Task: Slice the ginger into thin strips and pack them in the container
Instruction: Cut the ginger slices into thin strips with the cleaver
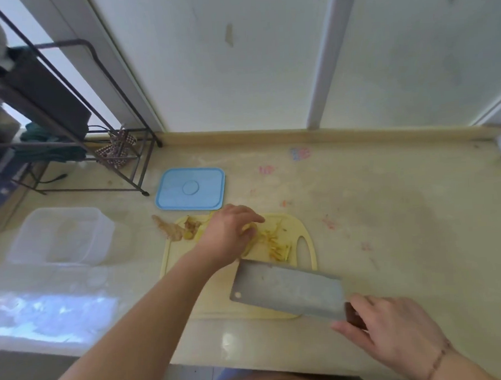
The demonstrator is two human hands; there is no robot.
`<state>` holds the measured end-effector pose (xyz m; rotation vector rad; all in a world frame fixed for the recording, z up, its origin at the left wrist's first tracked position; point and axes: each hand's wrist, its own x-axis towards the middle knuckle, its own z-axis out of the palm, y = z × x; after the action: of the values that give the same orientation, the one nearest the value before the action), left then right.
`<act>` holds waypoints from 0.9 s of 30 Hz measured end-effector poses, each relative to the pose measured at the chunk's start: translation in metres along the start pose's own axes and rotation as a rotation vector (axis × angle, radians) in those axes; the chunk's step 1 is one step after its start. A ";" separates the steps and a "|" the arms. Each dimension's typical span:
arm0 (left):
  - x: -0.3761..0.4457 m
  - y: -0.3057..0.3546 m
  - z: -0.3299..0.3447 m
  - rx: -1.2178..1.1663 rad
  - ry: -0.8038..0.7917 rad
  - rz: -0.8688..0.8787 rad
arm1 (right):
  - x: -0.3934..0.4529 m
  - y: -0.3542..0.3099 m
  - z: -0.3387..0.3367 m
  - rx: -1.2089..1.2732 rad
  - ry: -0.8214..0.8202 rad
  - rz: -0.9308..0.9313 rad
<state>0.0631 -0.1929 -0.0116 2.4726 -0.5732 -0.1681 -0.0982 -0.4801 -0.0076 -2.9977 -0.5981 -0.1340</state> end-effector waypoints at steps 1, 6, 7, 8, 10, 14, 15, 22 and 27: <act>0.005 0.003 0.001 0.102 -0.073 0.081 | -0.005 0.006 -0.002 0.004 0.021 -0.019; 0.023 0.017 0.027 0.438 -0.332 0.281 | -0.012 0.024 -0.001 -0.017 0.034 -0.040; 0.025 0.016 0.031 0.456 -0.302 0.296 | -0.012 0.024 0.000 -0.018 0.032 -0.039; 0.026 0.016 0.033 0.449 -0.271 0.284 | -0.011 0.023 0.001 -0.013 0.035 -0.037; 0.026 0.016 0.037 0.415 -0.244 0.229 | -0.009 0.020 0.002 0.015 0.033 -0.028; 0.029 0.016 0.042 0.396 -0.258 0.165 | -0.010 0.020 0.006 0.053 0.022 -0.033; 0.030 0.014 0.041 0.381 -0.261 0.172 | -0.011 0.021 0.007 0.055 0.018 -0.034; 0.031 -0.020 0.008 0.157 -0.204 0.167 | -0.028 0.027 0.021 0.082 -0.001 -0.011; 0.005 -0.046 -0.014 0.259 -0.191 0.076 | -0.027 0.024 0.010 0.171 0.008 0.182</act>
<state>0.0876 -0.1543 -0.0262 2.6968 -0.8134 -0.3207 -0.1129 -0.5111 -0.0217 -2.8644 -0.3156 -0.0784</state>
